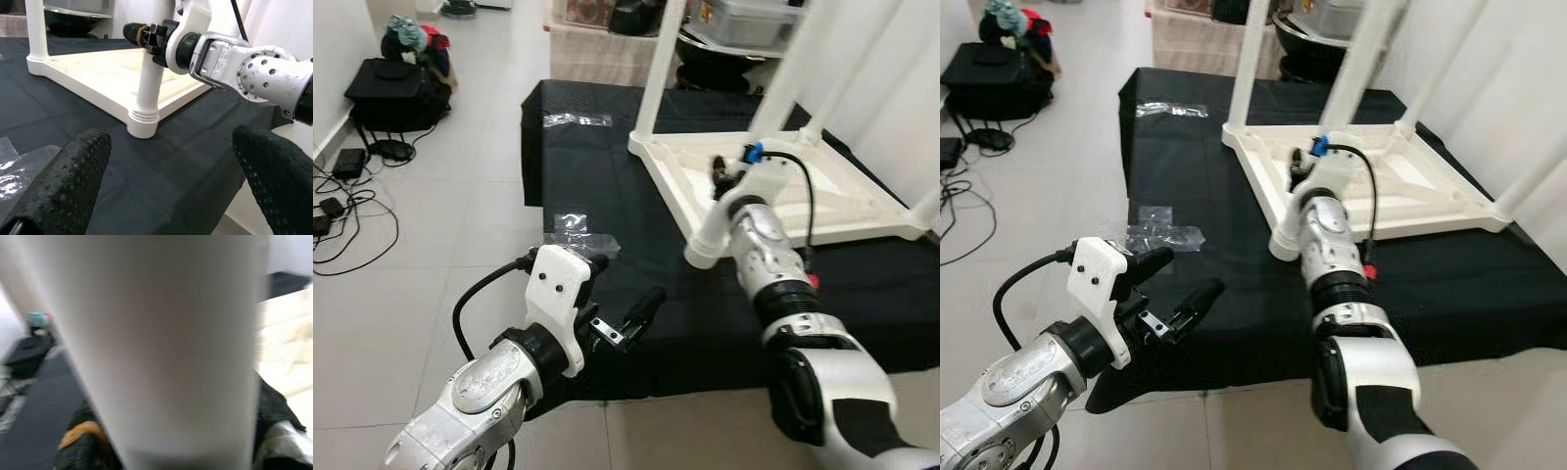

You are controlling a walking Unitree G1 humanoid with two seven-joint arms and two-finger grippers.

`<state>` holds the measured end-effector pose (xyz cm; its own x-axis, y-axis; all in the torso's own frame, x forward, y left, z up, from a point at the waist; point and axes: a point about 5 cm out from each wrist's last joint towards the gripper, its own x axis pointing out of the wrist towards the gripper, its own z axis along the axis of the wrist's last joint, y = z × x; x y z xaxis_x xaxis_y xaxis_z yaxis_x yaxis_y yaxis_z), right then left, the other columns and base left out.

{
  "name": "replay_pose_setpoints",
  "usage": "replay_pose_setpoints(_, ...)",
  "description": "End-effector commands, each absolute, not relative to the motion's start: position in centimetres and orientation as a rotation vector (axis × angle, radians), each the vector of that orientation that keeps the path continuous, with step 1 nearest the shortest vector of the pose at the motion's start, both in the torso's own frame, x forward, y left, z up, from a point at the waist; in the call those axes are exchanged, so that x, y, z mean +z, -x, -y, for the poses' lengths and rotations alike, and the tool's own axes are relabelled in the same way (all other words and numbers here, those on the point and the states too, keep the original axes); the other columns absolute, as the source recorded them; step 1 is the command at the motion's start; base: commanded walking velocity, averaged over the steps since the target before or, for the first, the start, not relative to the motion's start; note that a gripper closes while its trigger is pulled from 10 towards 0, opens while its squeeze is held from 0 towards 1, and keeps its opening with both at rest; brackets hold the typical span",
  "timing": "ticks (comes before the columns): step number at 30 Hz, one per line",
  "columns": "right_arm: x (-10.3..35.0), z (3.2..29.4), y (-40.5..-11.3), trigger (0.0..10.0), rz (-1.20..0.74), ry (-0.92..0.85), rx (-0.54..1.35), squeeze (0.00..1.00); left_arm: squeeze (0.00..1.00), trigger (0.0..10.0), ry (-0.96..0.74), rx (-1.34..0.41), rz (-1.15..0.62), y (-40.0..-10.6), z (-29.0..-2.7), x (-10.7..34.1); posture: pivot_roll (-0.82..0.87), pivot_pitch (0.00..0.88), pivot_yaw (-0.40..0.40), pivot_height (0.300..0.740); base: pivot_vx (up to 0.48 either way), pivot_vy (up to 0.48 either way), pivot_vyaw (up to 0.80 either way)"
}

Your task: Building children table

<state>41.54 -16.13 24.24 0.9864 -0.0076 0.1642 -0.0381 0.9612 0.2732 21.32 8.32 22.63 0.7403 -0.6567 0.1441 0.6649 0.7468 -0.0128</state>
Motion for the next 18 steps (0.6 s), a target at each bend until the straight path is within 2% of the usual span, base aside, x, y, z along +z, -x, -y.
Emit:
replay_pose_setpoints(1,25.2,15.5,-41.6,10.0,0.190,-0.299,0.083,0.00,0.00,10.0,0.060,-0.730,0.126,-21.2,-8.2,22.4,0.06,0.138,-0.148,0.740,0.000,0.000,0.00)
replay_pose_setpoints(2,25.6,14.9,-41.6,10.0,0.198,-0.327,0.174,0.00,0.00,10.0,0.060,-0.730,0.126,-21.2,-8.2,22.4,0.06,0.138,-0.148,0.740,0.000,0.000,0.00)
replay_pose_setpoints(3,25.6,14.9,-41.6,10.0,0.198,-0.327,0.174,0.00,0.00,10.0,0.060,-0.730,0.126,-21.2,-8.2,22.4,0.06,0.138,-0.148,0.740,0.000,0.000,0.00)
replay_pose_setpoints(4,25.7,13.7,-41.4,10.0,0.179,-0.341,0.369,0.00,0.00,10.0,0.061,-0.731,0.126,-21.3,-8.2,22.4,0.06,0.139,-0.145,0.740,0.000,0.000,0.00)
replay_pose_setpoints(5,25.6,12.3,-40.3,10.0,0.152,-0.342,0.656,0.00,0.00,10.0,0.062,-0.732,0.126,-21.3,-8.2,22.4,0.06,0.138,-0.147,0.740,0.000,0.000,0.00)
replay_pose_setpoints(6,25.6,12.3,-40.3,10.0,0.152,-0.342,0.656,0.00,0.00,10.0,0.062,-0.732,0.126,-21.3,-8.2,22.4,0.06,0.138,-0.147,0.740,0.000,0.000,0.00)
replay_pose_setpoints(8,24.9,11.1,-36.2,10.0,0.136,-0.253,1.210,0.00,0.00,10.0,0.061,-0.731,0.127,-21.3,-8.2,22.5,0.06,0.142,-0.151,0.740,0.000,0.000,0.00)
replay_pose_setpoints(10,24.9,11.1,-36.2,10.0,0.136,-0.253,1.210,0.00,0.00,10.0,0.061,-0.731,0.127,-21.3,-8.2,22.5,0.06,0.142,-0.151,0.740,0.000,0.000,0.00)
replay_pose_setpoints(11,24.4,10.9,-34.9,10.0,0.105,-0.241,1.356,0.00,0.00,10.0,0.061,-0.729,0.127,-21.3,-8.2,22.5,0.07,0.143,-0.151,0.740,0.000,0.000,0.00)
replay_pose_setpoints(13,24.4,11.0,-34.3,10.0,0.096,-0.246,1.422,0.00,0.00,10.0,0.061,-0.728,0.127,-21.3,-8.3,22.5,0.07,0.143,-0.151,0.740,0.000,0.000,0.00)
replay_pose_setpoints(18,24.9,11.0,-34.2,10.0,0.118,-0.260,1.464,0.00,0.00,10.0,0.060,-0.725,0.127,-21.2,-8.3,22.5,0.07,0.145,-0.149,0.740,0.000,0.000,0.00)
